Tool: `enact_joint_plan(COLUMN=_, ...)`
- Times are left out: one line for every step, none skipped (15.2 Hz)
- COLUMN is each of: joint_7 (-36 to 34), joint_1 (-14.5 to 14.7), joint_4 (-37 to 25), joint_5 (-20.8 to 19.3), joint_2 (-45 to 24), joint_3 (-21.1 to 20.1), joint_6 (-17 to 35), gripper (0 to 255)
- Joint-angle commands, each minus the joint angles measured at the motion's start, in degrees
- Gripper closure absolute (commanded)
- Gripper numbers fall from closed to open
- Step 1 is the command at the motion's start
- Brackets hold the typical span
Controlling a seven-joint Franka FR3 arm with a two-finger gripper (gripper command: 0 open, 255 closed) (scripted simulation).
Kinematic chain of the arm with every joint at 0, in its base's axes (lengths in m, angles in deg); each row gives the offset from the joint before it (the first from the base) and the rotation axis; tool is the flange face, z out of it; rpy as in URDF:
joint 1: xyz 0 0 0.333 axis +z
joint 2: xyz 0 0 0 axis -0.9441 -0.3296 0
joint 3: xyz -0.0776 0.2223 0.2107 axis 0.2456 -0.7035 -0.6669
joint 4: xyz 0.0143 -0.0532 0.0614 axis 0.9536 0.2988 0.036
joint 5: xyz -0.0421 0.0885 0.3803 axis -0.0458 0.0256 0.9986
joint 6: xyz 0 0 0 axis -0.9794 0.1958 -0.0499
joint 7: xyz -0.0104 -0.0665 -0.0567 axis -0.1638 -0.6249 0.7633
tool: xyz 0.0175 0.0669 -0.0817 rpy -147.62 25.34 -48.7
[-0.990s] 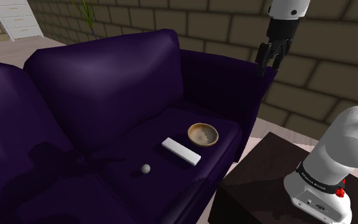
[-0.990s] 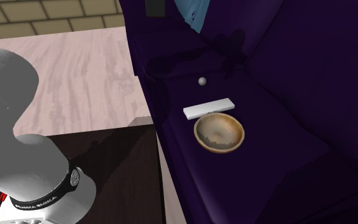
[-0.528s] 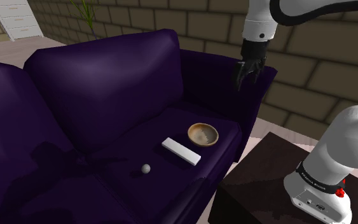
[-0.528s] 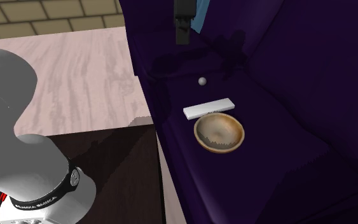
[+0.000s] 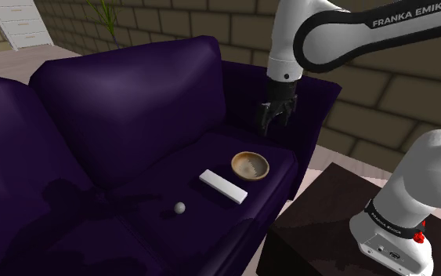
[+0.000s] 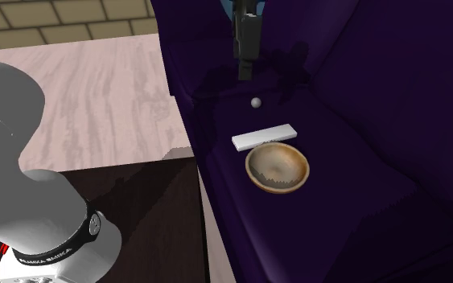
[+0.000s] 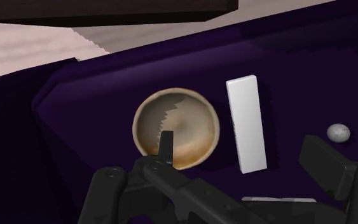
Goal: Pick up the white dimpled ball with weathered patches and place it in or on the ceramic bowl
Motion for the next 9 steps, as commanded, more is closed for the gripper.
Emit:
enact_joint_plan(joint_7=-1.7, joint_1=0.4, joint_4=-0.8, joint_5=0.5, joint_2=-3.7, joint_3=-1.9, joint_6=3.3, gripper=0)
enact_joint_plan(joint_7=-2.4, joint_1=0.5, joint_4=-1.1, joint_5=0.6, joint_2=-5.6, joint_3=-2.8, joint_6=4.9, gripper=0)
enact_joint_plan(joint_7=-3.1, joint_1=0.6, joint_4=-1.6, joint_5=0.6, joint_2=-7.5, joint_3=-3.7, joint_6=6.4, gripper=0)
enact_joint_plan(joint_7=-3.9, joint_1=0.7, joint_4=-2.1, joint_5=0.5, joint_2=-9.4, joint_3=-4.5, joint_6=8.0, gripper=0)
enact_joint_plan(joint_7=-4.7, joint_1=0.8, joint_4=-2.6, joint_5=0.3, joint_2=-11.4, joint_3=-5.3, joint_6=9.5, gripper=0)
enact_joint_plan(joint_7=-5.6, joint_1=0.9, joint_4=-3.3, joint_5=0.0, joint_2=-13.4, joint_3=-6.1, joint_6=10.9, gripper=0)
enact_joint_plan(joint_7=-6.5, joint_1=0.9, joint_4=-4.0, joint_5=-0.3, joint_2=-15.5, joint_3=-6.9, joint_6=12.4, gripper=0)
enact_joint_plan(joint_7=-7.4, joint_1=1.0, joint_4=-4.8, joint_5=-0.9, joint_2=-17.6, joint_3=-7.7, joint_6=13.8, gripper=0)
enact_joint_plan(joint_7=-8.4, joint_1=1.1, joint_4=-5.6, joint_5=-1.5, joint_2=-19.8, joint_3=-8.4, joint_6=15.1, gripper=0)
